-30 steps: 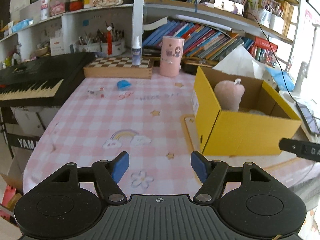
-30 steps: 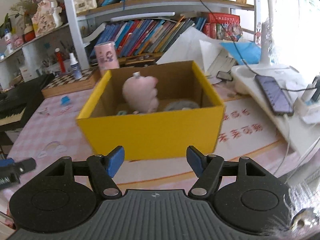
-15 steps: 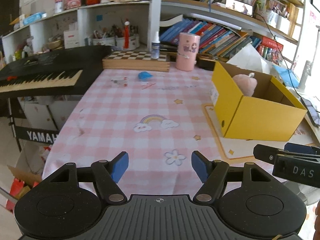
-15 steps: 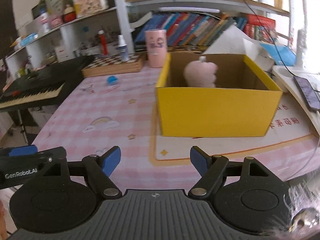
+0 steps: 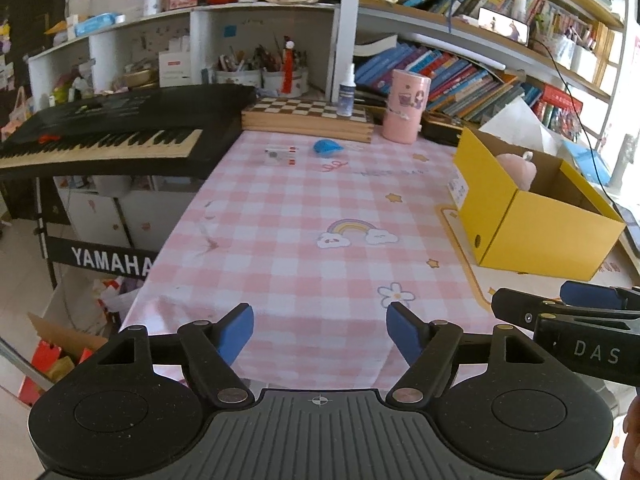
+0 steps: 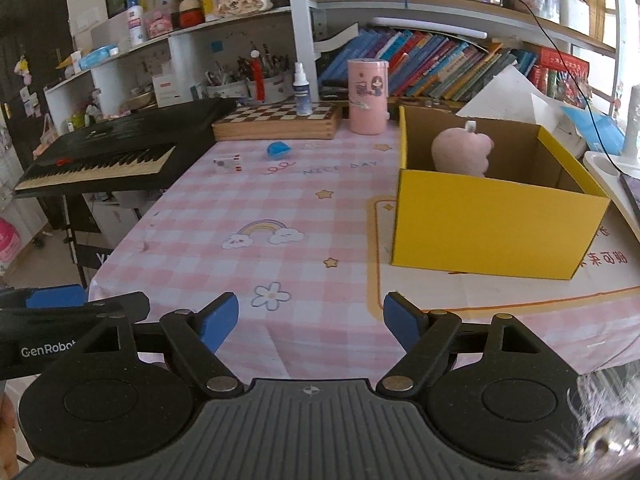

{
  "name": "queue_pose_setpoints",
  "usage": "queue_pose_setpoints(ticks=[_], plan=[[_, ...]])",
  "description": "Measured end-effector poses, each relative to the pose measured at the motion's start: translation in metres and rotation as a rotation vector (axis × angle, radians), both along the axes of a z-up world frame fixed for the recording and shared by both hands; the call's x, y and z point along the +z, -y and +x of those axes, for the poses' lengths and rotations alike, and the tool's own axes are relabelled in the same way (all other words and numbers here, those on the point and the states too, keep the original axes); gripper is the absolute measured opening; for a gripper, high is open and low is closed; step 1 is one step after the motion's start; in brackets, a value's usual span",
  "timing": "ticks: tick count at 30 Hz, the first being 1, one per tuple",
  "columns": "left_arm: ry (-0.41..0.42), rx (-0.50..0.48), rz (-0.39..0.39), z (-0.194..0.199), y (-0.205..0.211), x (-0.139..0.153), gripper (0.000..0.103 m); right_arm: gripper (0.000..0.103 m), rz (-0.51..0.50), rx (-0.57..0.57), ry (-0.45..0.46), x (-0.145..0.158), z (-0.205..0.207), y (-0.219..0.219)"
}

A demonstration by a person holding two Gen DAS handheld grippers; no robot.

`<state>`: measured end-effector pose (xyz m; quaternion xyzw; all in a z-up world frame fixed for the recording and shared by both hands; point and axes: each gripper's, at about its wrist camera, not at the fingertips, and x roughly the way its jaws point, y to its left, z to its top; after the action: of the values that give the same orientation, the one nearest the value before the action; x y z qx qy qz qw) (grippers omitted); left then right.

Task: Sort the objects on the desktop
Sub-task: 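Move both open tools across the table toward the blue block and white eraser box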

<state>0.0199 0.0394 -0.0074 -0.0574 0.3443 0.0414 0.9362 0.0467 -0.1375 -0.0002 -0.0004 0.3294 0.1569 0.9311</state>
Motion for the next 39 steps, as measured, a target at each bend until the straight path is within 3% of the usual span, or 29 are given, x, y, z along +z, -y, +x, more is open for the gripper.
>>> queue_pose_setpoints(ticks=[26, 39], plan=[[0.015, 0.05, -0.009, -0.008, -0.048, 0.0, 0.077, 0.083, -0.018, 0.072, 0.022, 0.003, 0.0, -0.057], [-0.025, 0.082, -0.014, 0.015, -0.056, -0.012, 0.078, 0.083, -0.028, 0.112, -0.016, -0.009, 0.03, -0.071]])
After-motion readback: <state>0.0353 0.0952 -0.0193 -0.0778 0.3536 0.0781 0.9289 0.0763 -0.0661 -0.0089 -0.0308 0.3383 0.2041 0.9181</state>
